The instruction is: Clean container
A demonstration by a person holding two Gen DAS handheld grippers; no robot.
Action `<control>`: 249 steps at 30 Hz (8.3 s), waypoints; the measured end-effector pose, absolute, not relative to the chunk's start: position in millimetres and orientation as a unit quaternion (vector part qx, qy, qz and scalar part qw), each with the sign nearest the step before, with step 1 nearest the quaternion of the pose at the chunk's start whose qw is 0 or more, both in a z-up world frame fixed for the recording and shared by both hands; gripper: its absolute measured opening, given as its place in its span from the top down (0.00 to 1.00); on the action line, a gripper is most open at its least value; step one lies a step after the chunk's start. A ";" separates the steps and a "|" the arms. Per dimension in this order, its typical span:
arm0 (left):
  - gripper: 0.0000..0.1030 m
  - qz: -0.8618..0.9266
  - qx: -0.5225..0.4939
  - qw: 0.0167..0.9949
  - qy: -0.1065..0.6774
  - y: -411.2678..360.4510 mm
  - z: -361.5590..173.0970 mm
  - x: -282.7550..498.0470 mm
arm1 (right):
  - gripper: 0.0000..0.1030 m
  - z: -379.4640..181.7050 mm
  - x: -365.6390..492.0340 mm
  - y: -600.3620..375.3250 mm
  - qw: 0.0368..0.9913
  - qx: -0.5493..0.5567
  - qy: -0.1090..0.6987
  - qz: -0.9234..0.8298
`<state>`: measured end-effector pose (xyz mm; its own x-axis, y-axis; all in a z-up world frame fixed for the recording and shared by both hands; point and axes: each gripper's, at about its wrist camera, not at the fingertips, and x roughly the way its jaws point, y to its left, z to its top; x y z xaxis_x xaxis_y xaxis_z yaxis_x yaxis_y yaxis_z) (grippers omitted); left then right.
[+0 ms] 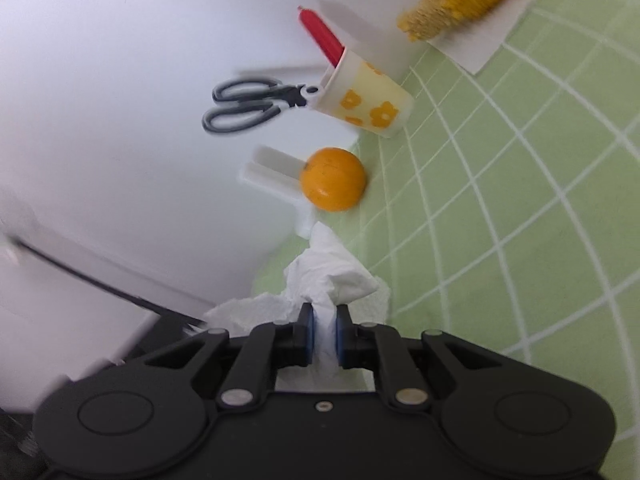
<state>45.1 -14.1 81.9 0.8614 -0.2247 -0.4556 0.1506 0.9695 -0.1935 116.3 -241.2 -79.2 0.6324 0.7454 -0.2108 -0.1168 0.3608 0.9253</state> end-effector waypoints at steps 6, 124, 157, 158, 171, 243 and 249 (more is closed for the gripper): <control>0.72 -0.098 -0.074 0.961 0.247 -13.7 82.1 47.0 | 0.89 -60.8 128.0 -234.4 0.762 0.469 0.290 0.339; 0.37 0.092 -0.023 0.973 0.209 -59.0 30.4 35.2 | 0.89 -63.3 64.0 -254.6 0.915 0.194 0.265 0.236; 0.31 0.023 -0.035 0.974 0.222 -63.8 23.5 19.9 | 0.89 -66.0 63.2 -258.0 0.911 0.210 0.263 0.238; 0.33 0.022 -0.035 0.974 0.223 -64.7 23.9 21.1 | 0.89 -66.0 63.1 -257.9 0.911 0.209 0.262 0.238; 0.42 -0.125 0.020 0.969 0.212 -33.1 22.3 29.7 | 0.89 -66.7 61.6 -259.1 0.911 0.212 0.261 0.241; 0.40 -0.173 -0.119 0.966 0.147 41.9 66.0 42.7 | 0.89 -33.4 62.1 -261.6 0.861 0.336 0.224 0.309; 0.73 -0.164 -0.112 0.965 0.172 33.0 66.1 57.3 | 0.89 -15.0 67.6 -253.0 0.844 0.361 0.206 0.339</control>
<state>57.3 33.0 66.1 0.8871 -0.3543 -0.2958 0.2770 0.9213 -0.2729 67.6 -253.0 -15.0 0.6859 0.7204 -0.1029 -0.4230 0.5098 0.7491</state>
